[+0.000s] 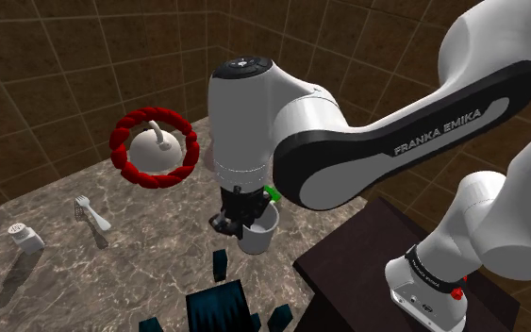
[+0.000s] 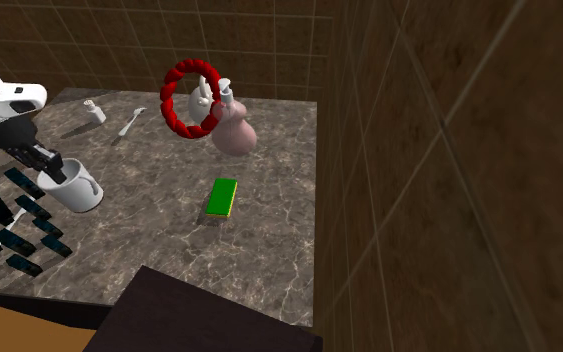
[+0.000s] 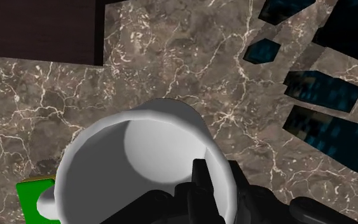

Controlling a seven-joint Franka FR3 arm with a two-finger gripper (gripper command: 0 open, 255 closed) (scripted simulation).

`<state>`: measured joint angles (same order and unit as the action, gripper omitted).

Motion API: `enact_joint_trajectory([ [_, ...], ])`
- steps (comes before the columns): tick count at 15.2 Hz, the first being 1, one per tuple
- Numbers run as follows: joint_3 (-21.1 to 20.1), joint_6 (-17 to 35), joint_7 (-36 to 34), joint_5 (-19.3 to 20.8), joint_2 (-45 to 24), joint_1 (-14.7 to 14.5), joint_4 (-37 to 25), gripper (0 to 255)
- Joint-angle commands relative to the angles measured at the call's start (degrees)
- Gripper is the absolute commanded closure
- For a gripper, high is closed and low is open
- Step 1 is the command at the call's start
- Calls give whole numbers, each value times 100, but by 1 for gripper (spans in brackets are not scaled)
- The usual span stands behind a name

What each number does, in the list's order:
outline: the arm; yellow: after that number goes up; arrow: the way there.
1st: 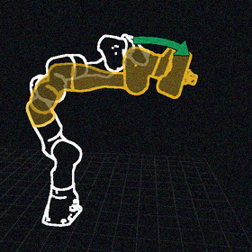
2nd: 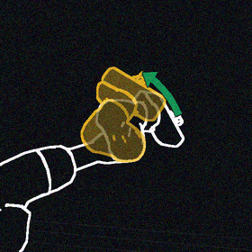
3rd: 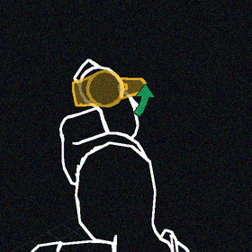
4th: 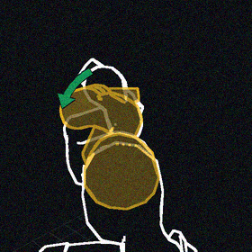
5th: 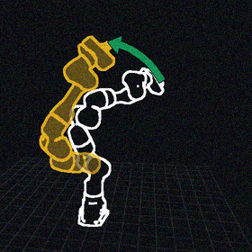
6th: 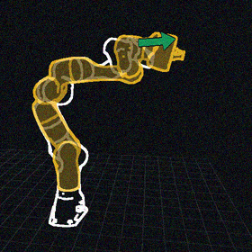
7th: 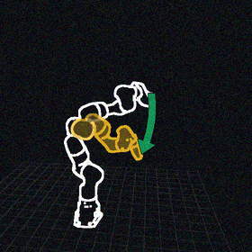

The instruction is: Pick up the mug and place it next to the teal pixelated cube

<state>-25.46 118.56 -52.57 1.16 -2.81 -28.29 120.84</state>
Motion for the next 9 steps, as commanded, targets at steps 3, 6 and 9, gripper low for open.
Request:
enact_joint_trajectory([
  [3,-1,291,-68,84,-162,-15,141,255],
  [6,5,509,-118,156,-294,-26,241,255],
  [9,16,724,-175,237,-436,-39,329,255],
])
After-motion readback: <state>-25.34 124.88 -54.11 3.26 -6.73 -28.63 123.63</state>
